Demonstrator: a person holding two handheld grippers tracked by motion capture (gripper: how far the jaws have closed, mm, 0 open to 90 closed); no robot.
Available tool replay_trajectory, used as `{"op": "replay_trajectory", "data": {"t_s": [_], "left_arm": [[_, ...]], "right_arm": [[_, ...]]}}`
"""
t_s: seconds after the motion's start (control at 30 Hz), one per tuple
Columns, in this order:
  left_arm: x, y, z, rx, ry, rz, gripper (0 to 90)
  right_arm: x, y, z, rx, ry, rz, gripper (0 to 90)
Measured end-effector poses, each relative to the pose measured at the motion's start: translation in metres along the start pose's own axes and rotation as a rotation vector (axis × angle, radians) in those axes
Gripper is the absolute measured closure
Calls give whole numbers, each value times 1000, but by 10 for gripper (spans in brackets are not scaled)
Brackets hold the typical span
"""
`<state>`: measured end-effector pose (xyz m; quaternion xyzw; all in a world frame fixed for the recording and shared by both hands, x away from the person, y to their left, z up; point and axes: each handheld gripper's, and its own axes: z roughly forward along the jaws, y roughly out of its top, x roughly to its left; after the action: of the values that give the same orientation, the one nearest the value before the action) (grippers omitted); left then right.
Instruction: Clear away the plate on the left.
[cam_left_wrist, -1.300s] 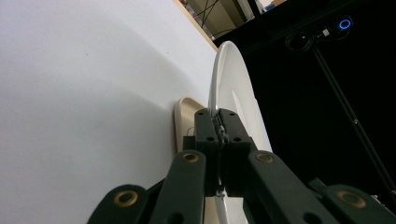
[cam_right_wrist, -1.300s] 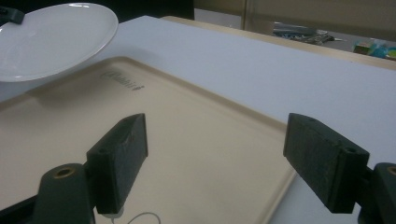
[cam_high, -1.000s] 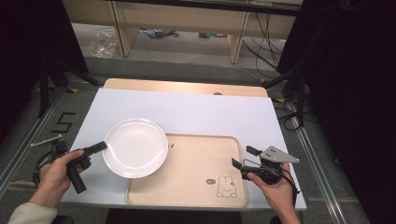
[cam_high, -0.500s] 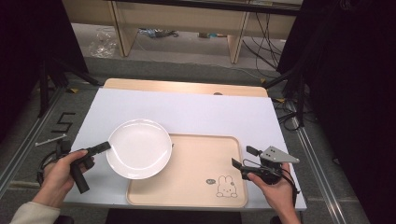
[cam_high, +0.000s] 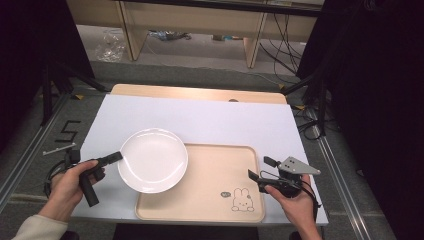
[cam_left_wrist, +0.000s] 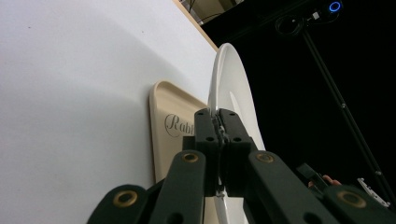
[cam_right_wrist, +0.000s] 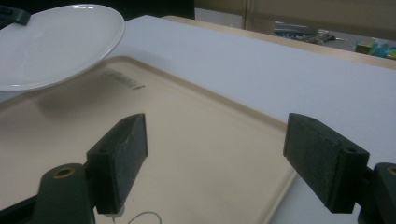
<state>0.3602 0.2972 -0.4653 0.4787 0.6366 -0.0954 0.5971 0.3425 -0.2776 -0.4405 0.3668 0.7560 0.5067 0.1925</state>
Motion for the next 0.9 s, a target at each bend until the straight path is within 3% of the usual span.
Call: {"op": "replay_trajectory", "data": {"t_s": [0.03, 0.47, 0.57, 0.7, 0.73, 0.9], "left_arm": [[0, 0, 1, -5, -7, -3, 871], [-3, -2, 6, 10, -11, -1, 871], [-4, -2, 8, 17, -11, 0, 871], [-5, -3, 10, 19, -11, 2, 871], [-6, -3, 10, 19, -13, 2, 871], [-7, -3, 11, 16, -16, 7, 871]], "right_arm": [[-1, -1, 2, -35, -12, -20, 227], [0, -1, 2, -31, 4, -7, 226], [-1, 0, 1, -23, -17, -27, 227], [-1, -1, 2, -34, -8, -18, 226], [-2, 0, -1, -14, -30, -40, 227], [-2, 0, 0, -12, -20, -29, 226]]}}
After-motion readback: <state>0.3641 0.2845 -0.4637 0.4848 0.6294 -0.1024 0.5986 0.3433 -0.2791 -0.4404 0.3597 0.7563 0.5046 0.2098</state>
